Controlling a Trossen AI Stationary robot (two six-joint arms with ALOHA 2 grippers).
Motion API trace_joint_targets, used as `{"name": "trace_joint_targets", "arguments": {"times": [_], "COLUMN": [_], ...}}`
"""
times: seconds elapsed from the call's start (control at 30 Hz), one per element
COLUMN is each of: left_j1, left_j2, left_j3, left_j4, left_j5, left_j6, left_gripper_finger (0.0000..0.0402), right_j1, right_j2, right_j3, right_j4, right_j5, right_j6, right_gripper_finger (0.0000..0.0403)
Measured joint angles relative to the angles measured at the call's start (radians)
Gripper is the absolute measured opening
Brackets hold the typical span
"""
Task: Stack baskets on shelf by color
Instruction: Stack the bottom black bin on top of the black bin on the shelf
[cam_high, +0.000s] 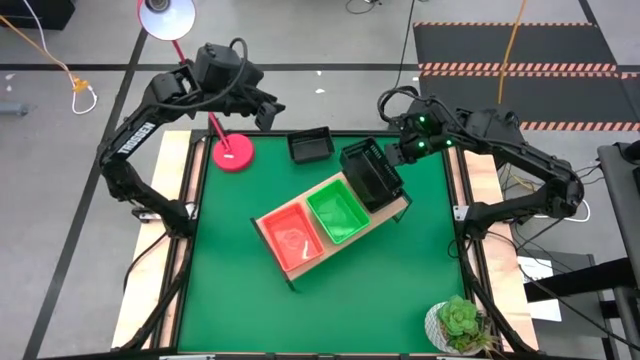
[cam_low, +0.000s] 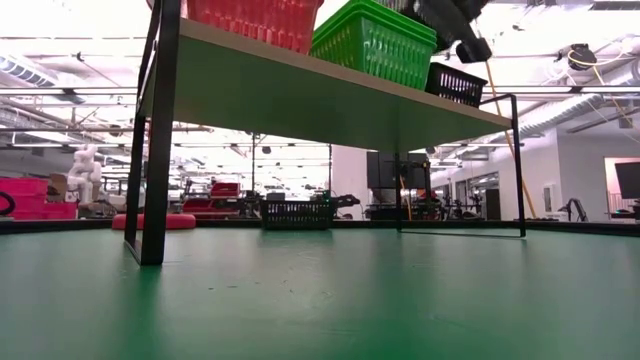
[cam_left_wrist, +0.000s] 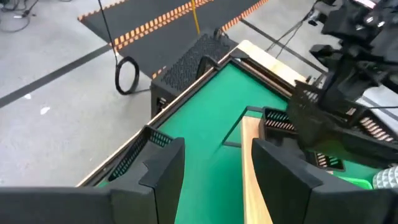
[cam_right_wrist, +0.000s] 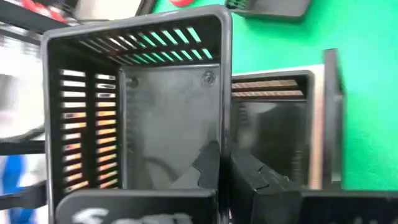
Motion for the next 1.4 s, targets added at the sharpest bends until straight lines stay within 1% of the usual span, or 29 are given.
{"name": "trace_joint_targets", "arguments": {"times": [0.07, 0.23, 0.5, 0.8, 0.97, 1.23, 1.4], "left_j1": [0.006, 0.006, -0.001, -0.001, -0.001, -0.001, 0.005], "left_j2": [0.007, 0.025, 0.033, 0.035, 0.035, 0.035, 0.036], "left_j3": [0.001, 0.001, 0.001, 0.001, 0.001, -0.001, -0.048], "left_j4": [-0.007, -0.037, -0.092, -0.099, -0.099, -0.094, -0.073], "left_j5": [0.021, 0.027, 0.031, 0.031, 0.031, 0.031, 0.031], "left_j6": [0.014, 0.057, 0.075, 0.101, 0.124, 0.144, 0.146], "left_gripper_finger": [0.0186, 0.0186, 0.0186, 0.0186, 0.0186, 0.0186, 0.0186], "right_j1": [-0.001, -0.001, -0.001, -0.001, -0.001, -0.001, 0.0], "right_j2": [0.002, 0.007, 0.034, 0.091, 0.089, 0.089, 0.088], "right_j3": [-0.006, -0.012, -0.012, -0.012, -0.012, -0.012, -0.012], "right_j4": [-0.013, -0.063, -0.075, -0.079, -0.082, -0.142, -0.139], "right_j5": [0.026, 0.092, 0.104, 0.104, 0.105, 0.106, 0.131], "right_j6": [-0.042, -0.128, -0.19, -0.178, -0.162, -0.179, -0.181], "right_gripper_finger": [0.0004, 0.0004, 0.0004, 0.0004, 0.0004, 0.0004, 0.0006]}}
